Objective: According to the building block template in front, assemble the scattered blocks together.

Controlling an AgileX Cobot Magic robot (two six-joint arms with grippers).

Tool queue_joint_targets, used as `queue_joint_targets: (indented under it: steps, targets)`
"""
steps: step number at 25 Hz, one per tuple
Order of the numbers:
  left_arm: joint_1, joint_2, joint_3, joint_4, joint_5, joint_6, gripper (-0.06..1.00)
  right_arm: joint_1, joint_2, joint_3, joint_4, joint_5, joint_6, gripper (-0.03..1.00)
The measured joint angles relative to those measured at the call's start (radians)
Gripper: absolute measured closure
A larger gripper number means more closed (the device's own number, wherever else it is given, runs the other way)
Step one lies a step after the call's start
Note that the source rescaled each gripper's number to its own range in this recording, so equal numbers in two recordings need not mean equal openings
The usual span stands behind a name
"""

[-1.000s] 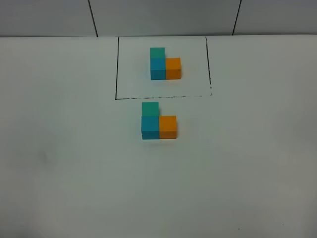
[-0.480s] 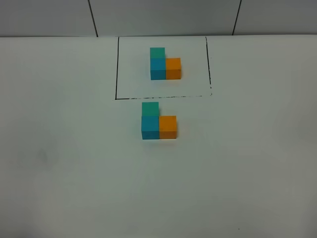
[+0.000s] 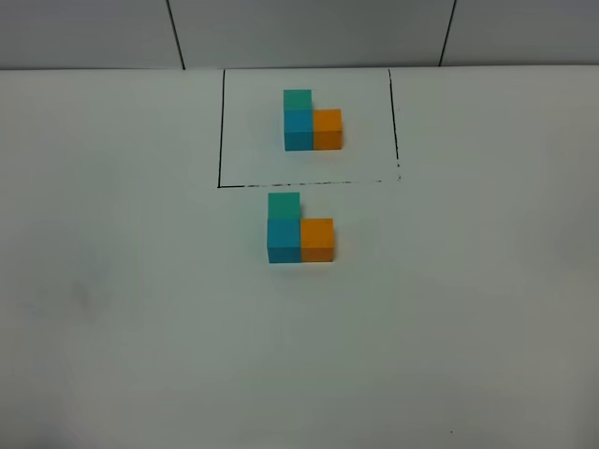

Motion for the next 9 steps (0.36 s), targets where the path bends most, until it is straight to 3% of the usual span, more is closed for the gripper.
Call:
queue_joint_targets:
  steps: [9]
  targets:
    - [0.000,0.000,0.000,0.000,0.000,0.000,0.28,0.000,0.000,0.000,0.000,0.000,0.000,0.18]
